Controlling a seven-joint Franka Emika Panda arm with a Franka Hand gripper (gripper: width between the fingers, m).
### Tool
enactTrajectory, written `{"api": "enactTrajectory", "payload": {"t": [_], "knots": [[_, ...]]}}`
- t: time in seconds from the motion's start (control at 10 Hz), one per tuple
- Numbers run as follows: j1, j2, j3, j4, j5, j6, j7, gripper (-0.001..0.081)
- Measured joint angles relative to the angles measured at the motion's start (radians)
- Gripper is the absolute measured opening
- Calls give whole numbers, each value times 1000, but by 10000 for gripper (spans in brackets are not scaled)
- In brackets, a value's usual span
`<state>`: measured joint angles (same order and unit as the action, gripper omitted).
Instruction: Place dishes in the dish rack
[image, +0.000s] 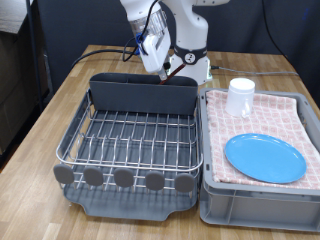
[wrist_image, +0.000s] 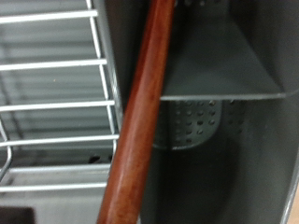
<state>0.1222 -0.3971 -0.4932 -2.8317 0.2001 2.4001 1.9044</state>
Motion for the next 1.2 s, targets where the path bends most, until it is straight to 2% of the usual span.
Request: {"api": "enactTrajectory", "payload": {"t": [0.1, 0.2, 0.3, 0.5, 0.6, 0.8, 1.0, 1.2], "knots": [[-16, 0, 39, 3, -62, 0, 53, 611], [-31, -2, 84, 11, -120, -6, 114, 740], [-39, -8, 125, 20, -159, -15, 169, 788], [-60, -31, 182, 38, -205, -62, 250, 803], [-58, -30, 179, 38, -200, -62, 244, 803], [-71, -28, 206, 49, -285, -69, 265, 803], [-94, -33, 265, 91, -400, -139, 323, 803], [-94, -41, 309, 148, -456, -186, 340, 803]]}}
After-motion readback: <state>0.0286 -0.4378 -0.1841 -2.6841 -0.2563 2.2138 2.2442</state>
